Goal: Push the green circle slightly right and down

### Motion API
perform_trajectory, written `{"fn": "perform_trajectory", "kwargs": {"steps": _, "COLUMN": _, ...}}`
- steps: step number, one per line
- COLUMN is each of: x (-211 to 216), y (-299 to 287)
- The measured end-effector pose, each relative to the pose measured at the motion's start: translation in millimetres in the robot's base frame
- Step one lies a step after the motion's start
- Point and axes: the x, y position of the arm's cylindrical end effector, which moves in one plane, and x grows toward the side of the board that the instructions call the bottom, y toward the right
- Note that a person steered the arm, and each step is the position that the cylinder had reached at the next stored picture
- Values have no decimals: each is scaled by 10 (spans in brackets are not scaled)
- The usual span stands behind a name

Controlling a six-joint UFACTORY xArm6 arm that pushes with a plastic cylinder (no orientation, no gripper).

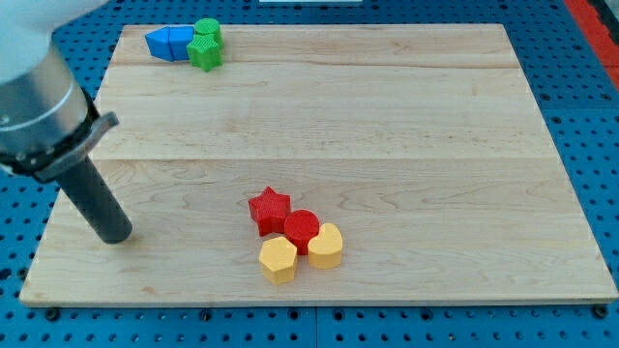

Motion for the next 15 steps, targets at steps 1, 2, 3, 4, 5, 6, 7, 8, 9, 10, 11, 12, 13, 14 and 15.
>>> {"fn": "perform_trajectory", "kwargs": {"steps": 1, "x": -20, "y": -24}}
{"fn": "perform_trajectory", "kwargs": {"steps": 2, "x": -661, "y": -477}}
{"fn": "perform_trajectory", "kwargs": {"steps": 3, "x": -1694, "y": -563}}
{"fn": "perform_trajectory", "kwargs": {"steps": 4, "x": -2238, "y": -563}}
{"fn": "perform_trajectory", "kwargs": {"steps": 5, "x": -2251, "y": -563}}
{"fn": "perform_trajectory", "kwargs": {"steps": 6, "x": -2483, "y": -561}}
{"fn": "perform_trajectory", "kwargs": {"steps": 7, "x": -2801, "y": -561}}
{"fn": "perform_trajectory", "kwargs": {"steps": 8, "x": -3155, "y": -414}}
{"fn": "perform_trajectory", "kwargs": {"steps": 9, "x": -3389, "y": -364}}
{"fn": "perform_trajectory", "kwargs": {"steps": 10, "x": -3429, "y": 656}}
{"fn": "perform_trajectory", "kwargs": {"steps": 11, "x": -3264, "y": 1254}}
{"fn": "perform_trajectory", "kwargs": {"steps": 12, "x": -3173, "y": 2042}}
{"fn": "perform_trajectory", "kwargs": {"steps": 13, "x": -2983, "y": 2395}}
{"fn": "perform_trajectory", "kwargs": {"steps": 14, "x": -2983, "y": 1941}}
{"fn": "perform_trajectory", "kwargs": {"steps": 15, "x": -2925, "y": 1491}}
